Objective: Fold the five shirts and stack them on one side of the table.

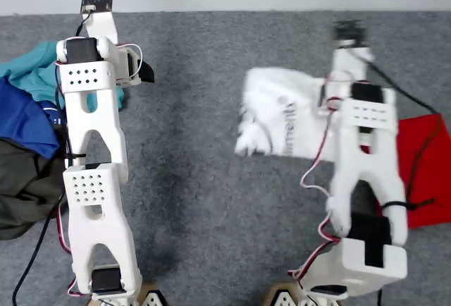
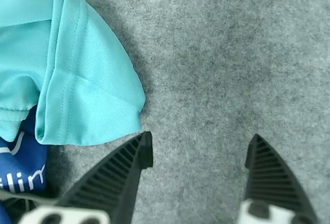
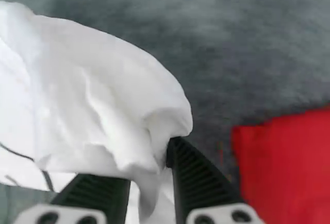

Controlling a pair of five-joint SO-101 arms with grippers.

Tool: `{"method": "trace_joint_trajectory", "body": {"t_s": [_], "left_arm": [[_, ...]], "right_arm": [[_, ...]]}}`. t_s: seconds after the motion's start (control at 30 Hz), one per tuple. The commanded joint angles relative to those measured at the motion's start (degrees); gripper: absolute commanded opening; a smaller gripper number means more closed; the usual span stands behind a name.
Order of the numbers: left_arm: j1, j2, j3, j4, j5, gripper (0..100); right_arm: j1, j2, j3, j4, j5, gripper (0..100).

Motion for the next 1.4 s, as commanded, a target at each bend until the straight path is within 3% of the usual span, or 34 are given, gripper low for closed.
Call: {"method": "trace_joint_trajectory", "body": {"t_s": [0.0,0.23,0.43,0.73,1.03,1.17,1.23,1.37], "left_arm": [[0.2,-1.6,0.0,1.1,0.6,29],[2.3,-1.6,4.5,1.1,0.6,29],[3.3,-1.6,4.4,1.1,0.4,29],[3.4,-1.6,4.4,1.1,0.4,29],[3.6,-1.6,4.6,1.1,0.4,29],[3.6,-1.6,4.6,1.1,0.4,29],[3.6,-1.6,4.7,1.1,0.4,29],[3.6,-1.6,4.7,1.1,0.4,29]], "right_arm": [[8.1,-0.9,-4.6,0.6,-6.7,0.9],[23.3,-1.0,-10.0,10.4,-8.4,0.9],[30.7,-0.5,-11.6,17.4,-8.4,0.9],[39.6,0.0,-4.7,16.2,-8.4,0.9],[47.7,0.0,7.8,6.0,-8.7,0.9],[48.0,-0.5,8.0,7.0,-3.7,1.7],[47.9,-0.7,4.0,11.2,-0.9,5.6],[48.5,-0.7,-8.6,24.2,0.5,24.3]]}}
